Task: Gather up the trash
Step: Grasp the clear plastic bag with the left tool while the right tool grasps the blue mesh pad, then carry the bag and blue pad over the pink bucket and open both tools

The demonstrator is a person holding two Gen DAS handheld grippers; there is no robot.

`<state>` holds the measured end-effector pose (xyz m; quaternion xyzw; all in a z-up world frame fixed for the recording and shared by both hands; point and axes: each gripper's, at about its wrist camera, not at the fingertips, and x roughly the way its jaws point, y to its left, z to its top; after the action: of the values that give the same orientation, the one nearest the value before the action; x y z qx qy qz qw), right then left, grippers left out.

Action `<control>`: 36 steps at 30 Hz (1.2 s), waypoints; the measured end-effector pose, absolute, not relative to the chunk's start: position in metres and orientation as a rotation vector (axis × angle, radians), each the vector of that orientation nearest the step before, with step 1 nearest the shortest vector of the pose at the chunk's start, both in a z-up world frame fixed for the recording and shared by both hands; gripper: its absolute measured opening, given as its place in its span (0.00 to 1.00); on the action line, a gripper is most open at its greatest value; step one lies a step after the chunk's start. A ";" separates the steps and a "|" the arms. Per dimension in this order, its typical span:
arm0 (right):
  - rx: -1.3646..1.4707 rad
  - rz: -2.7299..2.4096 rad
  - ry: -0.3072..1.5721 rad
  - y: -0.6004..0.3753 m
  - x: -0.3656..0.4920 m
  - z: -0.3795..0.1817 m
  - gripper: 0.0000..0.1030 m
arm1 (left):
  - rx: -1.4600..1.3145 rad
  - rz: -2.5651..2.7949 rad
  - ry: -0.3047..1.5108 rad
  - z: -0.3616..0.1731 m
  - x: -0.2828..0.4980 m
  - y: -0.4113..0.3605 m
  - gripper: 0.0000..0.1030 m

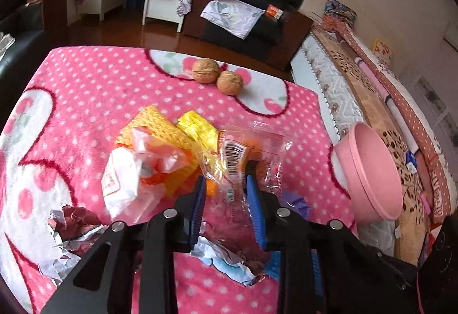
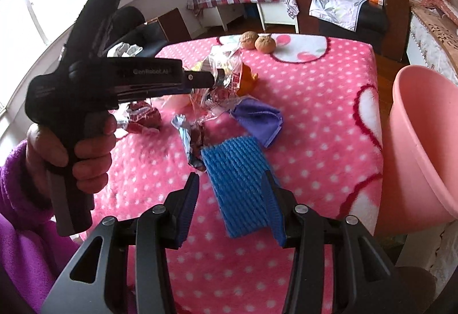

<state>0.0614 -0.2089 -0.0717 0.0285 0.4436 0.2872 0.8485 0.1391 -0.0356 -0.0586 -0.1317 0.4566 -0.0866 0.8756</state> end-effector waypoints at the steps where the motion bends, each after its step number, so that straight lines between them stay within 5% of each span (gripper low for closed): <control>1: 0.051 0.607 0.940 -0.207 0.061 -0.073 0.44 | -0.262 -0.179 0.949 -0.059 0.139 -0.038 0.28; 9: -0.032 0.579 0.972 -0.198 0.061 -0.083 0.44 | -0.244 -0.146 0.957 -0.067 0.142 -0.035 0.28; 12: -0.017 0.576 0.967 -0.200 0.063 -0.084 0.44 | -0.239 -0.188 0.959 -0.065 0.140 -0.037 0.10; 14: -0.001 0.576 0.965 -0.203 0.064 -0.084 0.43 | -0.236 -0.194 0.946 -0.061 0.137 -0.038 0.07; 17: 0.004 0.561 0.967 -0.206 0.064 -0.085 0.19 | -0.236 -0.217 0.933 -0.056 0.132 -0.041 0.06; 20: 0.046 0.574 0.955 -0.212 0.064 -0.083 0.09 | -0.246 -0.234 0.920 -0.049 0.128 -0.040 0.06; 36: 0.239 0.566 0.772 -0.255 0.059 -0.035 0.08 | -0.228 -0.317 0.791 0.010 0.106 -0.058 0.05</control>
<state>0.0586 -0.2546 -0.0345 0.1145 0.3705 0.2719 0.8808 0.1061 -0.0583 0.0096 -0.1105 0.3827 -0.1534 0.9043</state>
